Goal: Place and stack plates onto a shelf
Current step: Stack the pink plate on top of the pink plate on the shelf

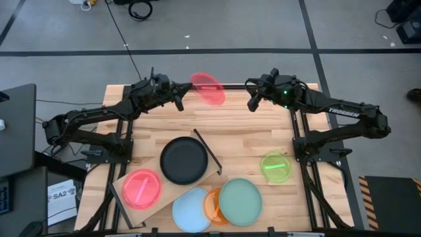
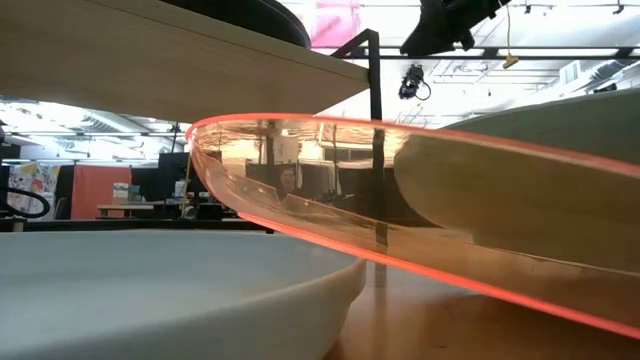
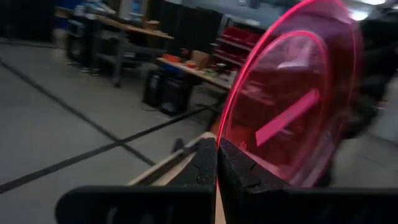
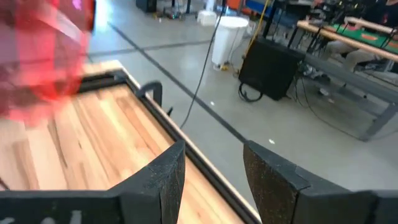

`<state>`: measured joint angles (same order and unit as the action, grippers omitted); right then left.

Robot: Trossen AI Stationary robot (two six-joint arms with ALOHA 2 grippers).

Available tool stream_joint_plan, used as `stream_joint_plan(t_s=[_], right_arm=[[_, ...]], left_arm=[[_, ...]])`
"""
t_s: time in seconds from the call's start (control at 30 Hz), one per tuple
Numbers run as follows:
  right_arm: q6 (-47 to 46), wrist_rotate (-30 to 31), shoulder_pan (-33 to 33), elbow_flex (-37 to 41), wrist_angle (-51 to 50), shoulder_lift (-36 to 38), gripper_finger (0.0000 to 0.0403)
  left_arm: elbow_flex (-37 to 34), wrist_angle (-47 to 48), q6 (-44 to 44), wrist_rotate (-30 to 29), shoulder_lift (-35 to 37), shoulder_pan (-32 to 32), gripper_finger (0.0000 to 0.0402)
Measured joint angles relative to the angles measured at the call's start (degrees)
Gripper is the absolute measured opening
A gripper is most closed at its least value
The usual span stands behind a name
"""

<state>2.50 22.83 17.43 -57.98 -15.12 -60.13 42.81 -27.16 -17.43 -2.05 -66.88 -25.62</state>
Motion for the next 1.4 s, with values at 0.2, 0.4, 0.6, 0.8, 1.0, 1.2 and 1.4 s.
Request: stream_joint_plan(t_s=[0.2,0.4,0.6,0.8,1.0,1.2,1.4], right_arm=[[0.00,-0.02,0.68,-0.02,-3.20,-1.74,0.0169],[-0.01,-0.39,1.58,0.00,-4.05,-3.73,0.0169],[-0.04,-0.44,1.90,-0.02,-4.00,-4.98,0.0169],[-0.03,-0.45,1.90,-0.02,-4.20,-5.41,0.0169],[-0.04,-0.46,1.90,-0.02,-4.23,-5.39,0.0169],[-0.04,-0.46,1.90,-0.02,-4.29,-5.39,0.0169],[-0.04,-0.48,1.90,-0.02,-4.32,-5.39,0.0169]], left_arm=[[0.04,9.63,-3.00,4.77,6.17,1.52,0.0004],[4.60,32.60,-7.49,8.59,12.82,3.90,0.0004],[19.42,67.11,-7.89,10.52,14.04,7.82,0.0003],[32.15,88.15,-11.85,12.65,14.10,12.34,0.0003],[37.68,100.25,-19.60,16.19,14.13,17.73,0.0003],[37.75,107.47,-26.98,21.46,13.78,24.13,0.0003],[37.73,109.67,-34.04,21.34,13.65,31.94,0.0003]])
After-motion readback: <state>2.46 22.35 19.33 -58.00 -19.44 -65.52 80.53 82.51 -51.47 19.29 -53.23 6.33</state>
